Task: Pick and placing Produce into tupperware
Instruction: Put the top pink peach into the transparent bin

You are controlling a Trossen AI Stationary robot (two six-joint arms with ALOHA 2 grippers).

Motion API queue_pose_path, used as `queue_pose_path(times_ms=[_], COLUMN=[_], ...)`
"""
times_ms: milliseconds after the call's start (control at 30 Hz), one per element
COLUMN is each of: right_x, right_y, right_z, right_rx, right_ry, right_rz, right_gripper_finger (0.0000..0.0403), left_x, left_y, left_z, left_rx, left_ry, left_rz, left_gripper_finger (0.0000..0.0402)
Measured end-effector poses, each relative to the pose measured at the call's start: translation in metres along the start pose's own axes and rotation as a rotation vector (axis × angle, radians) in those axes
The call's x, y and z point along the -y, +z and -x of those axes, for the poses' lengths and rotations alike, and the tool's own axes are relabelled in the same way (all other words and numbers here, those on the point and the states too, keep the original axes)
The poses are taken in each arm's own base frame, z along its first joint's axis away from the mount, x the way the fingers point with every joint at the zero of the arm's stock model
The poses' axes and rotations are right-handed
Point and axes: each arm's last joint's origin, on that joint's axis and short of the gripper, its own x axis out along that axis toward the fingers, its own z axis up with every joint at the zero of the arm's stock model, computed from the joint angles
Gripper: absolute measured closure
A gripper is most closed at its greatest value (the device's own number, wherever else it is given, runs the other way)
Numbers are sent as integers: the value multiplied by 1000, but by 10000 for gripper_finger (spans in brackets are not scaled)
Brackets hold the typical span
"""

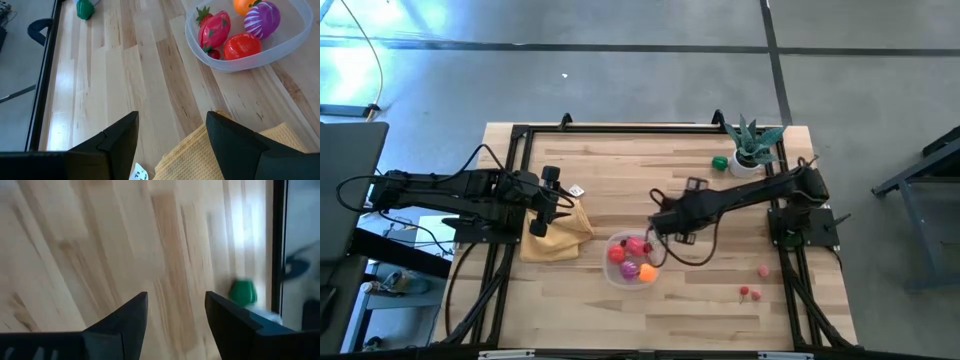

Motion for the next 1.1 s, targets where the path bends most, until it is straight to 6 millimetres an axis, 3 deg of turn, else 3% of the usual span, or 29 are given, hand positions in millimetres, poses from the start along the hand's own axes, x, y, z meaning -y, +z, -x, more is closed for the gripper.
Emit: queue_pose_path(times_ms=[233,533,667,833,1100], right_x=[10,7,2,-7,-37], right_y=[-61,-151,-183,-206,-226], right_z=[-2,-1,-3,-11,-24], right_rx=[-49,-270,-377,-427,-461], right_ry=[17,262,302,315,437], right_rz=[-178,-703,-833,-925,-949], right_gripper_finger=[212,212,212,212,212], left_x=[0,0,0,0,0], left_y=[0,0,0,0,0], left_z=[0,0,0,0,0], left_rx=[0,0,0,0,0], left_ry=[0,0,-1,0,0], left_rz=[0,0,0,0,0], left_gripper_finger=[181,181,181,181,181])
